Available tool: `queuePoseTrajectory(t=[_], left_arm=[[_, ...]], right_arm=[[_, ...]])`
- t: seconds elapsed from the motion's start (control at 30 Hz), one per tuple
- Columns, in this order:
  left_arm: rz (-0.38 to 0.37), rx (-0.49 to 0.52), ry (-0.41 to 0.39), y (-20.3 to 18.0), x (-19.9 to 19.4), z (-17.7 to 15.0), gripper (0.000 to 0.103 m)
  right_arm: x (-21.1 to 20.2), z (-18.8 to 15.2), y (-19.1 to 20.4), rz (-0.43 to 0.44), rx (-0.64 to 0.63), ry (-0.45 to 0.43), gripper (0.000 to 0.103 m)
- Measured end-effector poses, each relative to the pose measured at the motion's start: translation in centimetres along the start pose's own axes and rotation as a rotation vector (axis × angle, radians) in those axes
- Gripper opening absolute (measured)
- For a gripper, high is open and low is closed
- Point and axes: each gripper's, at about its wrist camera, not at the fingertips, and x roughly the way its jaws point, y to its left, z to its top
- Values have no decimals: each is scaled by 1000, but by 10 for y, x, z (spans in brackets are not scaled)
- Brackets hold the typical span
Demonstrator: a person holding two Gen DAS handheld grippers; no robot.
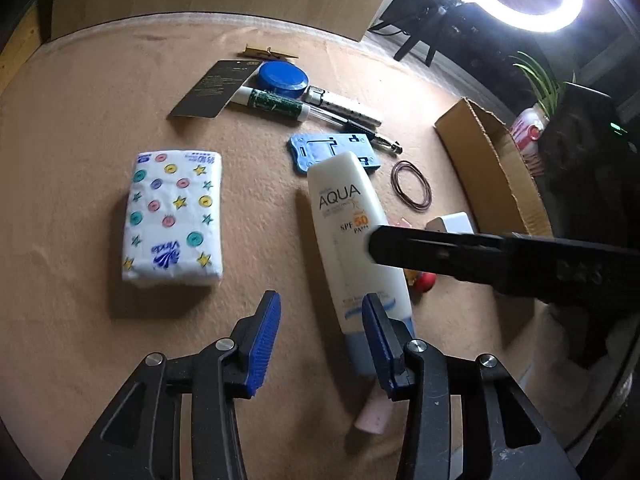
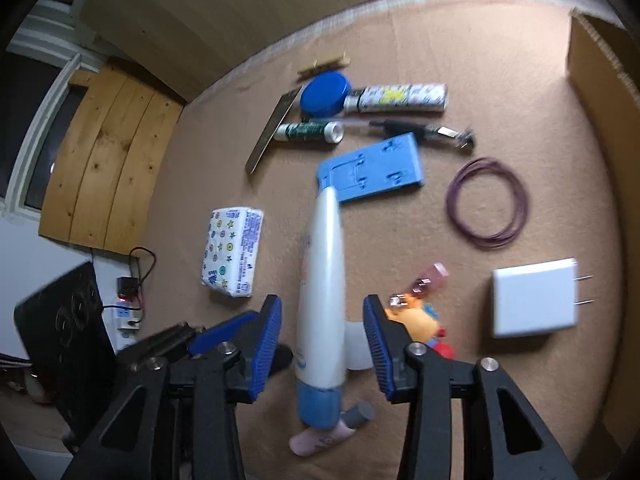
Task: Organize objects
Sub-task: 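Lift the sunscreen tube with the left tool and drop it into the cardboard box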
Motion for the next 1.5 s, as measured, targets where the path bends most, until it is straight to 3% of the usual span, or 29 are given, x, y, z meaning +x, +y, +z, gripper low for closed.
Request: queuePoseTrajectory(t=[0.3,0.5,0.77,1.17,1.5], left_arm=[[20,-25,-49,14,-31,-9,46],[17,-56,-34,27,-38,-21,46],[35,-34,-25,26,-35,-25,46],[8,6,41,11,-4,-23,45],[1,7,-8,-5,-18,-17,42]], right_arm=[[19,4,28,127,-25,63,37],[29,-4,47,202,-56,142,37],[18,-6,28,46,-15,53,37],[38,-26,21,18,-12,85,36],[27,-30,28,12,-39,29,35]])
